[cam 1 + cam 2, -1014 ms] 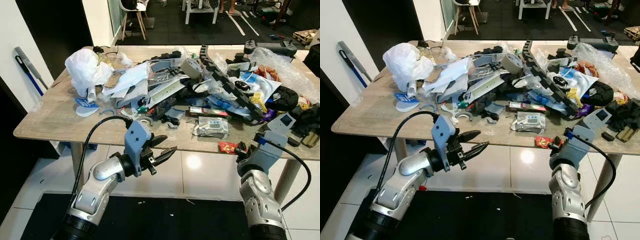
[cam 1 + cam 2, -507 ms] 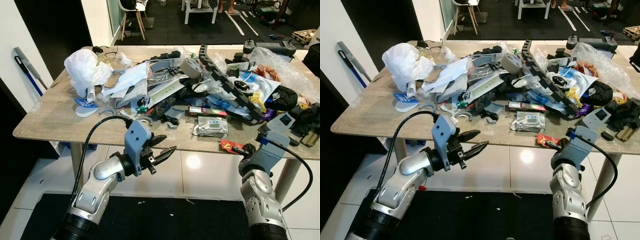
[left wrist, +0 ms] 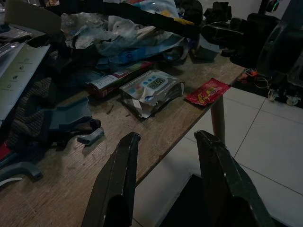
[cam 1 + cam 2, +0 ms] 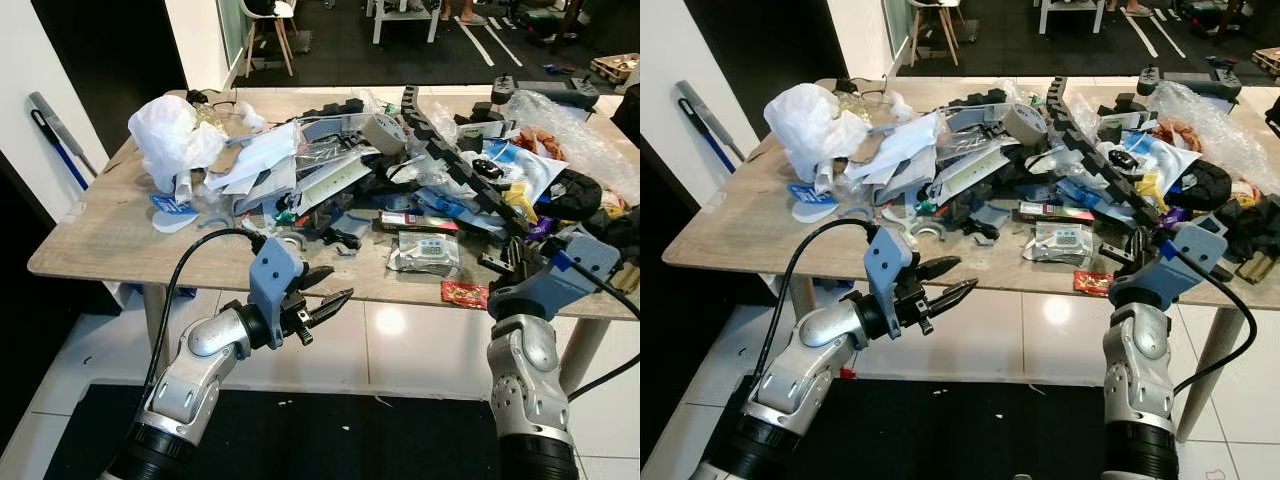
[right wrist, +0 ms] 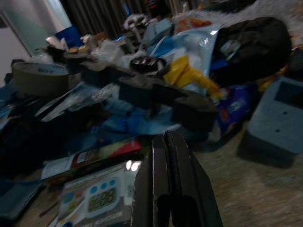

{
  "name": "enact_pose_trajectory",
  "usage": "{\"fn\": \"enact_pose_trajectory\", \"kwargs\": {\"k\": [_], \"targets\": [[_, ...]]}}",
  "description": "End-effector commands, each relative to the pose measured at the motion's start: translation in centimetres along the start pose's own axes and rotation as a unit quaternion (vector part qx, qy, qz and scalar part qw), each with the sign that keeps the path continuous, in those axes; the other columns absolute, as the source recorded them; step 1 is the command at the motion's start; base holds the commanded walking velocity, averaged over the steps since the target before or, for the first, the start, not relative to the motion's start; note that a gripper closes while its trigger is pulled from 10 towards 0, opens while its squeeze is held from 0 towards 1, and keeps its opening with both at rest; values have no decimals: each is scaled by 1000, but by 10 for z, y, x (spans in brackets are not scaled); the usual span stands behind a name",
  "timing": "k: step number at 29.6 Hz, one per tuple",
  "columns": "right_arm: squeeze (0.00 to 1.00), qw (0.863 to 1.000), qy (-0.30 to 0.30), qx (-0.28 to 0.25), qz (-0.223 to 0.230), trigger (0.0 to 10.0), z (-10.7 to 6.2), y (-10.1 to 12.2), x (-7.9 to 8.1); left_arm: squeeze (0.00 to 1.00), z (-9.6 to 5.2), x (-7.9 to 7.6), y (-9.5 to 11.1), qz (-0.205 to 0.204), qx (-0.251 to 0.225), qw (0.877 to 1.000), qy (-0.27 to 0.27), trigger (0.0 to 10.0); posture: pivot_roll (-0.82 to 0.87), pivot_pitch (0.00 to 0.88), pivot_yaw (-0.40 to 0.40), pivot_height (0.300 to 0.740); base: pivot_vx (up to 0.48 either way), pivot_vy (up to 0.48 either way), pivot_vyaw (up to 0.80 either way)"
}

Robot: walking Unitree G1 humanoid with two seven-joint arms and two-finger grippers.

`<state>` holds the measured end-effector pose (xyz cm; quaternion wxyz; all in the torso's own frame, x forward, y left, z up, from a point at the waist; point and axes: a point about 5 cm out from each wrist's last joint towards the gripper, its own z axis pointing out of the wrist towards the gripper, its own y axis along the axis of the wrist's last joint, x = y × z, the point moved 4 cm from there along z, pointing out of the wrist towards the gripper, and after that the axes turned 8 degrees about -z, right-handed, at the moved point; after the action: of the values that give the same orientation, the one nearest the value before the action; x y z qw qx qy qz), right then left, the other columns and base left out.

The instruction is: Picking trash to rubbish bin

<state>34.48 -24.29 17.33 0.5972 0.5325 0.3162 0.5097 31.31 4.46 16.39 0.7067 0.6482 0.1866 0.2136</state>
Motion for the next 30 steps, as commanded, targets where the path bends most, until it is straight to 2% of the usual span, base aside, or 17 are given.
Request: {"fn": "enact_pose_trajectory", "kwargs": {"k": [1, 3, 4, 5, 6, 10, 13, 14, 15, 18, 20, 23, 24, 27, 28, 29, 30], "targets": [[118, 999, 36, 31, -17, 0, -7, -12, 11, 0, -1, 0, -3, -1, 1, 1000, 3, 10000, -64, 110, 65, 740, 0, 0, 0], [118, 996, 51, 38, -57, 0, -11, -17, 15, 0, -2, 0, -3, 0, 1, 1000, 3, 10000, -62, 106, 63, 740, 0, 0, 0], [1000, 993, 51, 37, -97, 10000, -18, -19, 14, 0, -3, 0, -3, 1, 2, 1000, 4, 10000, -62, 104, 62, 740, 0, 0, 0], [1000, 989, 53, 21, -137, 10000, -29, -19, 12, 0, -5, 0, -3, 2, 2, 1000, 5, 10000, -63, 100, 60, 740, 0, 0, 0], [1000, 988, 56, 16, -144, 10000, -33, -18, 12, 0, -6, 0, -3, 2, 2, 1000, 6, 10000, -63, 100, 60, 740, 0, 0, 0], [1000, 992, 36, 15, -119, 10000, -42, -19, 3, 0, -7, 1, -4, 1, 3, 1000, 7, 10000, -61, 98, 62, 740, 0, 0, 0], [1000, 997, 32, 3, -70, 10000, -56, -11, -3, 0, -9, 0, -4, 1, 3, 1000, 8, 10000, -57, 93, 63, 740, 0, 0, 0], [1000, 997, 32, 3, -70, 10000, -56, -11, -3, 0, -9, 0, -4, 1, 3, 1000, 8, 10000, -57, 93, 63, 740, 0, 0, 0], [1000, 998, 40, 2, -49, 10000, -65, -7, -4, 0, -10, 1, -3, -1, 2, 1000, 9, 10000, -62, 92, 67, 740, 0, 0, 0], [1000, 999, 38, 12, -16, 10000, -73, -8, -5, 0, -11, 1, -5, -1, 4, 1000, 9, 10000, -64, 93, 69, 740, 0, 0, 0], [1000, 999, 29, 21, 4, 10000, -75, -10, -7, 0, -11, 1, -5, -1, 4, 1000, 9, 10000, -65, 92, 69, 740, 0, 0, 0], [1000, 991, -23, 71, 111, 10000, -78, -27, -16, 0, -10, 1, -5, -1, 4, 1000, 9, 10000, -64, 94, 70, 740, 0, 0, 0], [1000, 991, -23, 71, 111, 10000, -78, -27, -16, 0, -10, 1, -5, -1, 4, 1000, 9, 10000, -64, 94, 70, 740, 0, 0, 0], [1000, 982, -45, 97, 153, 10000, -73, -38, -19, 0, -10, 1, -5, -1, 4, 1000, 8, 10000, -64, 95, 72, 740, 0, 0, 0], [1000, 977, -54, 120, 167, 10000, -67, -47, -19, 0, -9, 0, -5, -1, 5, 1000, 7, 10000, -64, 95, 74, 740, 0, 0, 0], [412, 977, -47, 132, 159, 10000, -63, -50, -17, 0, -9, 1, -5, -1, 5, 1000, 7, 10000, -62, 96, 73, 740, 0, 0, 0], [412, 978, -42, 139, 152, 10000, -60, -52, -16, 0, -8, 1, -5, -1, 5, 1000, 7, 10000, -62, 96, 73, 740, 0, 0, 0]]}}
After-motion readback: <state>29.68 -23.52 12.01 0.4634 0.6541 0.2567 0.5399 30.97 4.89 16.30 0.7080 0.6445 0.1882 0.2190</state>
